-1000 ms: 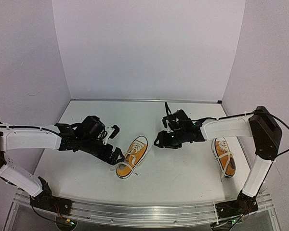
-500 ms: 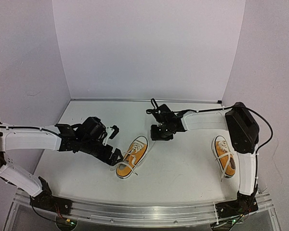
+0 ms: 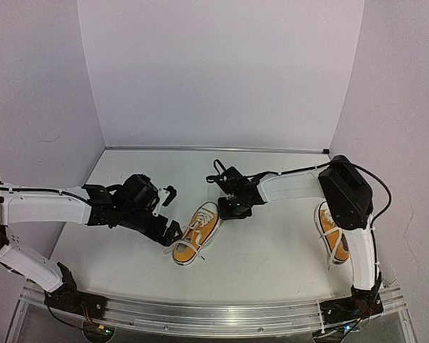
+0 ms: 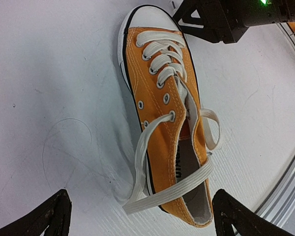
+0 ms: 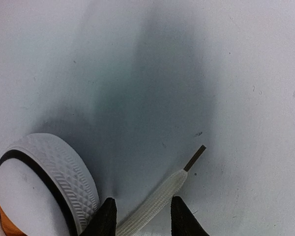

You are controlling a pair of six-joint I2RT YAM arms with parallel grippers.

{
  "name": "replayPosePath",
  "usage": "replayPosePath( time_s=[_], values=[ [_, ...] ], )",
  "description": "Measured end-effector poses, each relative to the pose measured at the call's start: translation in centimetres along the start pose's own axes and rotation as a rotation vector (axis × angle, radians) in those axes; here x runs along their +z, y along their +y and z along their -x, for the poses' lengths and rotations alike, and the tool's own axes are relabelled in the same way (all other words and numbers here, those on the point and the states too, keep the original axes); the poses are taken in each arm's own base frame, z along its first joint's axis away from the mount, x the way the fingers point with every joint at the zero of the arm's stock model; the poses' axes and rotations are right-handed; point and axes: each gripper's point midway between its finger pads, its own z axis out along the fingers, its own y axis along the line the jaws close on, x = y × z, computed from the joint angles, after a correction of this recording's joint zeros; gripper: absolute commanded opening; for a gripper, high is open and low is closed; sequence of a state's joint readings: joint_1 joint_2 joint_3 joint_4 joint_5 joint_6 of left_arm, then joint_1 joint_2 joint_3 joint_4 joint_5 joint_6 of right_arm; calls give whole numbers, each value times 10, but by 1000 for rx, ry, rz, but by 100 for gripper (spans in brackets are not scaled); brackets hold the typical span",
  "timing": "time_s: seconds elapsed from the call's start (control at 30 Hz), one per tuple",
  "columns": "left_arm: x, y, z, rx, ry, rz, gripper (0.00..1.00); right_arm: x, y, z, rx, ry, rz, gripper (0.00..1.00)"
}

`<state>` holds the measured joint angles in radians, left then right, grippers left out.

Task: Tie the shoes

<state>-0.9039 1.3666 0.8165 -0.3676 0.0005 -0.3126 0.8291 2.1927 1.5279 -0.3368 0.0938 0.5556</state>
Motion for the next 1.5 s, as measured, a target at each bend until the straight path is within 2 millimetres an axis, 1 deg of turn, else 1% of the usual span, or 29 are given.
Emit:
replayPosePath(
  time_s=[0.07,0.1,0.27,0.37,0.43,0.5,0.57,0.6,0.73,0.83,0.9,0.97,1.03,1.07,1.13,1.17,1.27,1.3,1.4,1.5],
  values=[
    [0,1,0,0,-2,6,99,1,0,0,6,0,-1,2],
    [0,1,0,0,-1,8,99,2,0,0,5,-1,-2,0],
    [7,5,-5,2,21,27,99,3,1,2,9,-5,0,0],
    [12,2,-10,15,45,9,98,1,-1,1,6,-8,-8,0],
    [12,-3,-11,31,52,-20,96,-4,-7,-2,-2,-3,-19,0],
    [12,-10,-12,48,58,-53,93,-16,-12,-3,-9,-2,-27,0],
    [11,-16,-14,63,64,-79,88,-34,-15,5,-9,-25,-20,0],
    [11,-18,-14,68,66,-85,85,-48,-16,13,-7,-49,-10,0],
    [16,-17,-14,75,73,-66,72,-106,-20,52,25,-175,42,0],
    [23,-14,-3,72,57,-33,63,-144,-28,76,51,-260,72,0],
    [31,-14,7,64,48,-15,58,-163,-35,85,66,-300,80,0],
    [44,-15,15,61,45,-2,50,-172,-43,87,77,-318,78,0],
    [57,-16,17,47,60,5,44,-176,-50,85,78,-319,71,0],
    [64,-15,14,37,76,9,39,-176,-53,83,78,-317,67,0],
    [73,-13,9,22,92,21,26,-176,-57,80,77,-311,59,0],
    [76,-12,7,14,100,25,18,-176,-60,78,75,-308,55,0],
    [80,-12,5,-21,104,21,2,-178,-65,77,75,-306,48,0],
    [80,-13,6,-42,100,19,0,-179,-67,77,77,-307,46,0],
    [82,-15,10,-91,84,15,0,-183,-74,82,84,-319,41,0],
    [86,-21,12,-135,71,32,0,-189,-88,89,99,-335,28,0]
  ],
)
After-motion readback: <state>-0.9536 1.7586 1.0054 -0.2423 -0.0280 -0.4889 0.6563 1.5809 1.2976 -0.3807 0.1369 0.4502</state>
